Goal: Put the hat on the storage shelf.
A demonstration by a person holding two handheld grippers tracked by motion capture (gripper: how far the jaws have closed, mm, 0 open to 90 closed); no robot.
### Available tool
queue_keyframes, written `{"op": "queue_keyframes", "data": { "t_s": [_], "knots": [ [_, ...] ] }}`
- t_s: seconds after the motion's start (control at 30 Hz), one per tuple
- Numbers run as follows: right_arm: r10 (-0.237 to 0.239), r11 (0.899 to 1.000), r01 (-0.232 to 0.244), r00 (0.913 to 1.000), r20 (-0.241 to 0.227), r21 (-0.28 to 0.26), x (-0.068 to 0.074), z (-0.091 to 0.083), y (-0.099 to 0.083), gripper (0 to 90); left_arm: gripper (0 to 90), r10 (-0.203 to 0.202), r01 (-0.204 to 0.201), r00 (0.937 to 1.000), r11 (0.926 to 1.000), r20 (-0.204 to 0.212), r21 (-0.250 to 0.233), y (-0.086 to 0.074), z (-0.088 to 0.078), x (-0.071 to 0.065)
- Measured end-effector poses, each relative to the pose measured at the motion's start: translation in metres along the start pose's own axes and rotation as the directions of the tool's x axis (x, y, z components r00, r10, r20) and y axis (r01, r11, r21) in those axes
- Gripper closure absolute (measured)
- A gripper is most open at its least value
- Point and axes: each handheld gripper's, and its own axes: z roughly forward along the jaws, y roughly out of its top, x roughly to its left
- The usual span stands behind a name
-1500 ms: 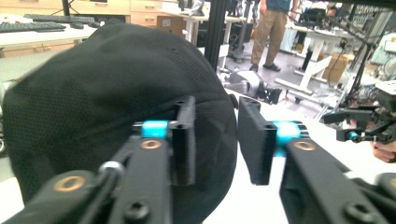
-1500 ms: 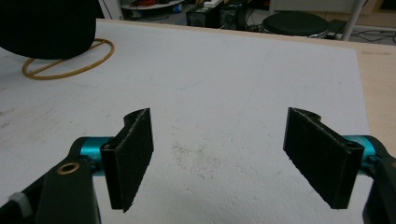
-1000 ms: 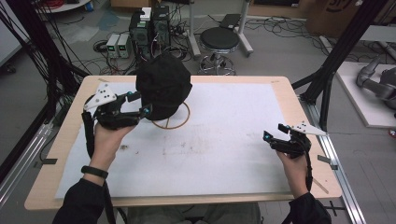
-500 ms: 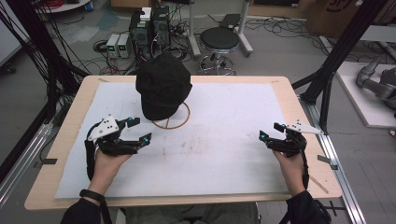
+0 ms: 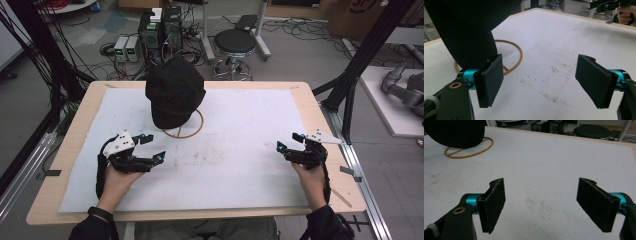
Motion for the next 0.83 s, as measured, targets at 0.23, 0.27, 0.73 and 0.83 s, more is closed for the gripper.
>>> {"op": "queue_keyframes", "data": {
  "t_s": [0.23,0.27,0.73,0.83],
  "knots": [
    [-0.005,1.0,0.005,1.0,-0.001,0.004,0.0001,0.0,-0.0008,22.7,22.8,-0.022,0.022,0.9997,0.9997,-0.012,0.004,-0.0013,-0.0012,0.0032],
    [-0.011,1.0,0.011,0.9999,0.002,0.002,-0.0006,-0.0001,-0.0009,22.7,22.9,-0.022,0.022,0.9997,0.9997,-0.011,0.008,-0.0014,-0.0009,0.0035],
    [-0.008,1.0,0.008,1.0,0.001,0.004,-0.0015,-0.001,-0.0014,22.7,22.8,-0.041,0.041,0.9991,0.999,-0.01,0.015,-0.0026,0.0002,0.0051],
    [-0.008,1.0,0.008,1.0,0.003,0.0,-0.0014,-0.001,-0.001,22.6,22.8,-0.039,0.039,0.9992,0.9991,-0.012,0.014,-0.0026,0.0001,0.0056]
  ]
}}
